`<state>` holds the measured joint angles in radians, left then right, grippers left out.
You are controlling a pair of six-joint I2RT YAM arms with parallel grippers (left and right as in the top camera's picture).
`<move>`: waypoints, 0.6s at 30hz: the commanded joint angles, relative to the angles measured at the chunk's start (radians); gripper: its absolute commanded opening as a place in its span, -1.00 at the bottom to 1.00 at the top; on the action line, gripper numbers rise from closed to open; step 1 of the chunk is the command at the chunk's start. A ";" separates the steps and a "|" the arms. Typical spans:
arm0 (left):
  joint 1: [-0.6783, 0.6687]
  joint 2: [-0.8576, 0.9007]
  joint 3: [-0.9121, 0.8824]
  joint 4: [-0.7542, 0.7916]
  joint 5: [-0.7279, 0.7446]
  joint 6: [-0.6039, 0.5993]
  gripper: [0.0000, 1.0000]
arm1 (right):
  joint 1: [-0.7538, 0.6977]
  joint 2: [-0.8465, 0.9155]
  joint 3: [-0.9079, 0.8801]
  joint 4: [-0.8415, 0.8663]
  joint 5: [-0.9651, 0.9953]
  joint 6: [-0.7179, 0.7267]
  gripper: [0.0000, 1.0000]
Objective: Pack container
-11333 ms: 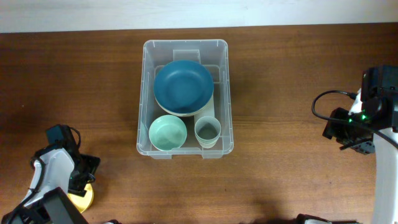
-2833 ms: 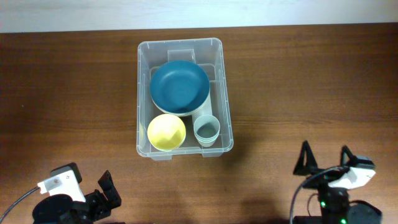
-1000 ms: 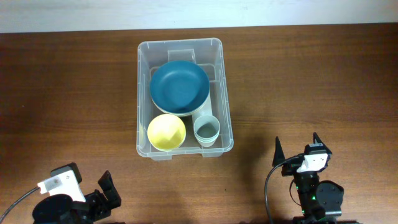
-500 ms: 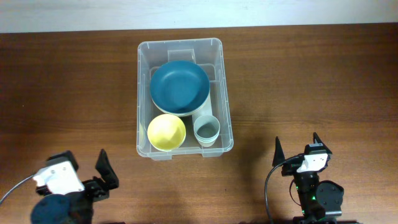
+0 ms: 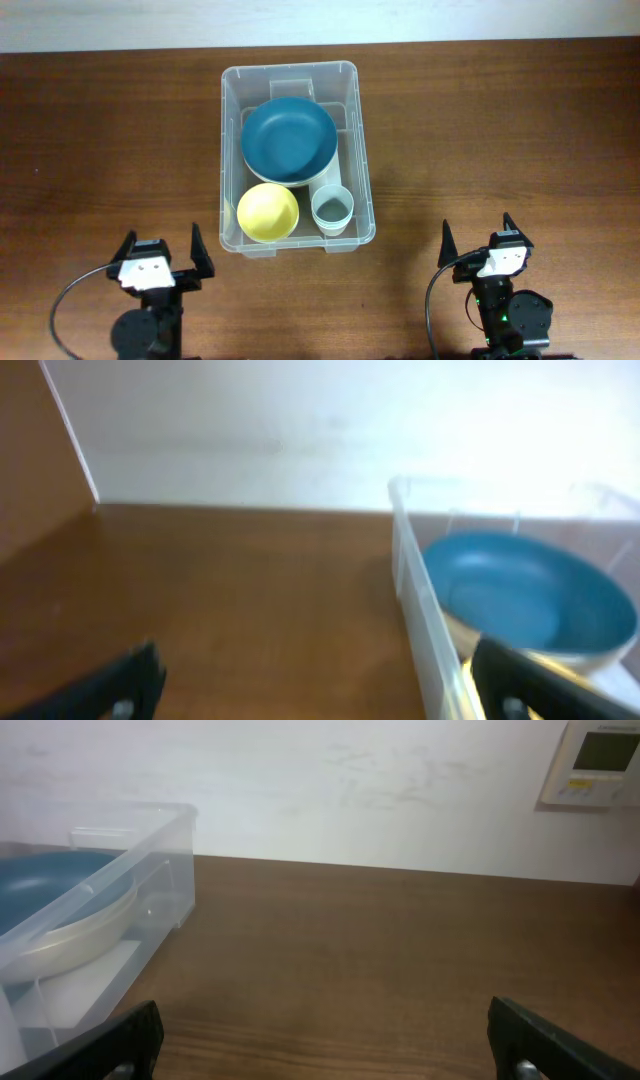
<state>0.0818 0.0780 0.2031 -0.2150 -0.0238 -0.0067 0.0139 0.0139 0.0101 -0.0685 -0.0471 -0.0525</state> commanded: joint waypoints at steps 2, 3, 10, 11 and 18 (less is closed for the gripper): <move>0.006 -0.011 -0.130 0.200 0.058 0.068 0.99 | 0.006 -0.010 -0.005 -0.005 -0.009 0.001 0.98; 0.006 -0.012 -0.152 0.245 0.068 0.092 0.99 | 0.006 -0.010 -0.005 -0.005 -0.010 0.001 0.98; 0.006 -0.053 -0.195 0.216 0.110 0.237 0.99 | 0.006 -0.010 -0.005 -0.005 -0.009 0.001 0.98; 0.006 -0.073 -0.195 0.173 0.108 0.237 0.99 | 0.006 -0.010 -0.005 -0.005 -0.009 0.001 0.98; 0.005 -0.073 -0.195 0.142 0.108 0.229 0.99 | 0.006 -0.010 -0.005 -0.005 -0.010 0.001 0.98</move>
